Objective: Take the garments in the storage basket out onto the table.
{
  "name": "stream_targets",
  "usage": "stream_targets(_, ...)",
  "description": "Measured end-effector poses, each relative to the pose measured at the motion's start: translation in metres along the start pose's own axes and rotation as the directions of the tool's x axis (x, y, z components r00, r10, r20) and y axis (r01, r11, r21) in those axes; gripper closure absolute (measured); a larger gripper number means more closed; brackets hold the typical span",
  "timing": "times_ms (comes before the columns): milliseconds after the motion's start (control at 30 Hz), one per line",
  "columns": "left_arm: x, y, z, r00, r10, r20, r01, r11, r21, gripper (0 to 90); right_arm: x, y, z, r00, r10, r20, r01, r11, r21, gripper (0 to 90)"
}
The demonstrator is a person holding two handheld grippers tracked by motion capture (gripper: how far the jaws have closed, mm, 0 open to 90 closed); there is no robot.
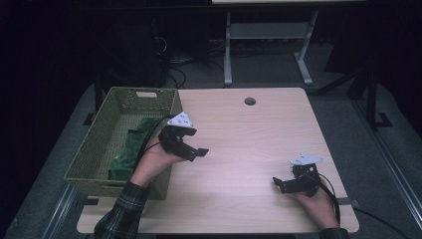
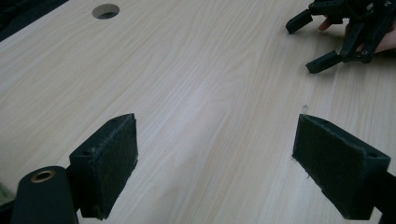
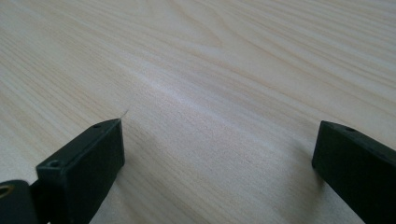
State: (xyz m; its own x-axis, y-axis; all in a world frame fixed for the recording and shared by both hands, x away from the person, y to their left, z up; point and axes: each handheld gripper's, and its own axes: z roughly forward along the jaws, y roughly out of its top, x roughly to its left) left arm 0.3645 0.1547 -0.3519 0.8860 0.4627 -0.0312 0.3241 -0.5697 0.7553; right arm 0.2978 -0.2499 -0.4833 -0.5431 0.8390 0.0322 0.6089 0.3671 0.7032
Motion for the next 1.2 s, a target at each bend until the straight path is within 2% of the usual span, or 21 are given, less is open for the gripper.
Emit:
stream_targets(400,0.017,-0.009,-0.025,0.9972,-0.045,-0.06,0.044,0.9986,-0.031,13.7,0.0,0.0,0.0,1.0,0.003,0.002,-0.003,1.0,-0.001,2.1)
stream_targets(767,0.027,-0.018,-0.039,0.9928,-0.072,-0.096,0.07,0.9973,-0.021,13.9,0.0,0.0,0.0,1.0,0.002,0.001,-0.002,1.0,-0.001,2.0)
stream_targets(800,0.029,-0.019,-0.04,0.993,-0.064,-0.099,0.063,0.9979,-0.014,13.9,0.0,0.0,0.0,1.0,0.003,0.002,-0.003,1.0,-0.001,2.1)
stream_targets(1200,0.043,-0.032,-0.063,0.9814,-0.103,-0.162,0.101,0.9947,-0.018,15.4,0.0,0.0,0.0,1.0,0.002,0.001,-0.002,1.0,-0.001,2.1)
